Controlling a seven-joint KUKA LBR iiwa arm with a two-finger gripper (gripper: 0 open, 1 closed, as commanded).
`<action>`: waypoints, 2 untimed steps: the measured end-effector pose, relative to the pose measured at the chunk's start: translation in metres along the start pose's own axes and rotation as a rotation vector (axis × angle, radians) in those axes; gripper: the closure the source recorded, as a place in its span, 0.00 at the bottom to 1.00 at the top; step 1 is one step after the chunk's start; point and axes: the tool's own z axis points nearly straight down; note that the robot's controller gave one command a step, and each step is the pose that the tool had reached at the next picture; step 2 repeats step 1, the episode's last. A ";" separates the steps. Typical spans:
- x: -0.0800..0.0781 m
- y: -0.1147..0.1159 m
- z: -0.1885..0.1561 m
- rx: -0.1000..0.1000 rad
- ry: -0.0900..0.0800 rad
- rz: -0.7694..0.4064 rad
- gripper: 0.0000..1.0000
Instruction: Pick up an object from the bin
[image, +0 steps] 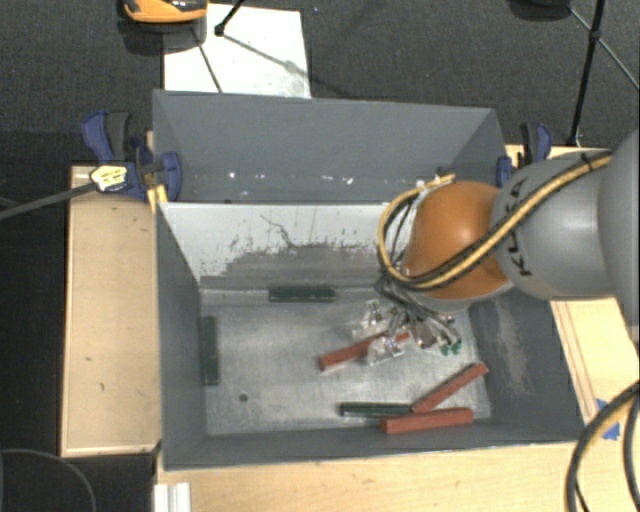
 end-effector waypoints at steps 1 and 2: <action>-0.018 -0.012 -0.180 0.003 -0.004 -0.018 1.00; -0.018 -0.012 -0.180 0.003 -0.004 -0.018 1.00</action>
Offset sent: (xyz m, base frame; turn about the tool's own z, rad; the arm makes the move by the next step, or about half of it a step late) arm 0.0000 0.0000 0.0000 0.0000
